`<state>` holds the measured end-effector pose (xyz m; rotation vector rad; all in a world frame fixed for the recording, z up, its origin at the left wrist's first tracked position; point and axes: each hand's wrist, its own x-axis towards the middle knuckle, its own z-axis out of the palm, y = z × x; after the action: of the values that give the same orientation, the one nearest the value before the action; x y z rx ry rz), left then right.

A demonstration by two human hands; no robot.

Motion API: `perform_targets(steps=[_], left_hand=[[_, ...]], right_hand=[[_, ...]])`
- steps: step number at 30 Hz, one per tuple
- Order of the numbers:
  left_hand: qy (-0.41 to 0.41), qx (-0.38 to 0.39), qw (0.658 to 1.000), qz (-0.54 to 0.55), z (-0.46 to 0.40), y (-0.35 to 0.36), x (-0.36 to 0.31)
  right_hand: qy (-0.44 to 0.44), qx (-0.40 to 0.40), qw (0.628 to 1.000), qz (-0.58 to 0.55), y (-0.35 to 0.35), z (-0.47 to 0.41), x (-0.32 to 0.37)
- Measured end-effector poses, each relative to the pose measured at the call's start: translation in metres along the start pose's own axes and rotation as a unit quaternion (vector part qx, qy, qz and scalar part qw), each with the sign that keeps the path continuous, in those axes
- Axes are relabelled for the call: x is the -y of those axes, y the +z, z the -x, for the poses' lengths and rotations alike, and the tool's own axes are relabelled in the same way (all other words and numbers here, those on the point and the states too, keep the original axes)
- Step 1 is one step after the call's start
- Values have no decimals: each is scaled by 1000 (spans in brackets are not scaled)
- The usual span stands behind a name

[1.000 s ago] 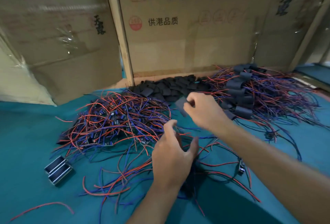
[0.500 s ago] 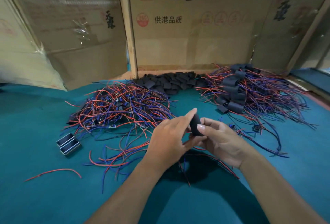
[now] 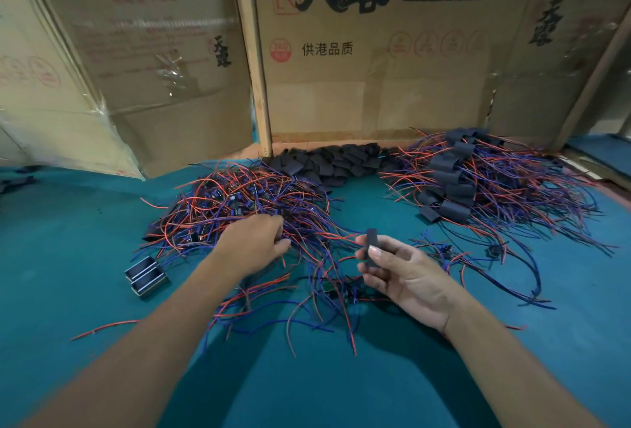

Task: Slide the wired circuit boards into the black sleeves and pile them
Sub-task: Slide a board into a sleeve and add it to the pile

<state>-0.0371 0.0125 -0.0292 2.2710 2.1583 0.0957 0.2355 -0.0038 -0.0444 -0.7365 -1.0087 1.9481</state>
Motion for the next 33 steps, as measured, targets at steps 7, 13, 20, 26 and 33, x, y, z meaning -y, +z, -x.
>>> perform_targets(steps=[7,13,20,26,33], left_hand=[[17,-10,999,-43,2,-7,-6],[-37,-155,974,163,27,-45,-4],[-71,-255,805,532,62,-33,-39],[-3,-270,657,704,65,-27,-52],[0,-282,707,649,66,-23,-53]], right_hand=[[11,-32,999,-21,-3,0,1],[6,-27,999,-18,-7,-1,2],[3,-41,999,-24,-10,-3,3],[1,-45,999,-17,-11,-3,2],[-6,-43,999,-14,-9,-3,2]])
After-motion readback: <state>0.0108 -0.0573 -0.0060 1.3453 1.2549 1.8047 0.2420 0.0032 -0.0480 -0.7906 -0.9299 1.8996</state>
